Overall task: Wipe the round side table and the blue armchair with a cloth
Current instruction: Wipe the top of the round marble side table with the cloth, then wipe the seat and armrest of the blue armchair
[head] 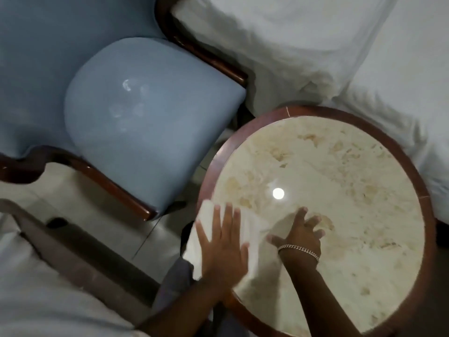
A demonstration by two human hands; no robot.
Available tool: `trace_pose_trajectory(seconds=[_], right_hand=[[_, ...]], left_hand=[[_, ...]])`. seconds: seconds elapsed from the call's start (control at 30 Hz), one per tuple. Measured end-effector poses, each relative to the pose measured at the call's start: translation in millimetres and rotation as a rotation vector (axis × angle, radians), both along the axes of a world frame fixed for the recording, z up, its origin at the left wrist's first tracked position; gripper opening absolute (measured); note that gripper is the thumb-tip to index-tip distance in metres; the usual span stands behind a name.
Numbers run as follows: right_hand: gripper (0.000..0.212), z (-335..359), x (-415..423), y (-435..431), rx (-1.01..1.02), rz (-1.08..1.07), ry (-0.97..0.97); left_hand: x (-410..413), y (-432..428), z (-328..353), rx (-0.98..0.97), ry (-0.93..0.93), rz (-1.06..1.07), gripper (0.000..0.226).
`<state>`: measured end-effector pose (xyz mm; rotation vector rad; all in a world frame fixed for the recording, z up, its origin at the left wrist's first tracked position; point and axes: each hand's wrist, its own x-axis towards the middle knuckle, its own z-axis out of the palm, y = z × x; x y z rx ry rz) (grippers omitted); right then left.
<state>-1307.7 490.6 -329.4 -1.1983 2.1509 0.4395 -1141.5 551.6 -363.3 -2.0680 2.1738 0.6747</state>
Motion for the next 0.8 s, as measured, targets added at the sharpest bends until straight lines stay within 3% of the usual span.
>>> trace_pose_trajectory(seconds=[0.1,0.17,0.27,0.37,0.47,0.57,0.73,0.8], right_hand=[[0.12,11,2,-1,0.035,0.023,0.0],[0.108,23,4,-3,0.043,-0.03,-0.032],[0.072,42,33,10,-0.176,0.008,-0.132],[0.07,52,103,43,-0.353,0.191,-0.278],[0.085,39,161,68,-0.108,0.408,-0.218],[0.077,26,173,62,-0.121,0.475,-0.103],[0.064,16,145,-11,-0.186,0.714,-0.07],[0.067,17,145,-66,-0.141,0.636,-0.05]], left_hand=[[-16,22,20,0.115,0.067,0.066,0.088],[-5,8,34,0.188,0.237,0.118,0.079],[40,-19,56,0.211,0.528,0.193,0.075],[98,-50,86,0.108,0.564,0.269,0.073],[169,-79,119,-0.053,0.408,0.345,0.072],[256,-104,150,-0.224,0.116,0.294,0.072],[378,-134,186,-0.202,-0.233,0.261,0.069],[405,-143,190,-0.161,-0.292,0.213,0.073]])
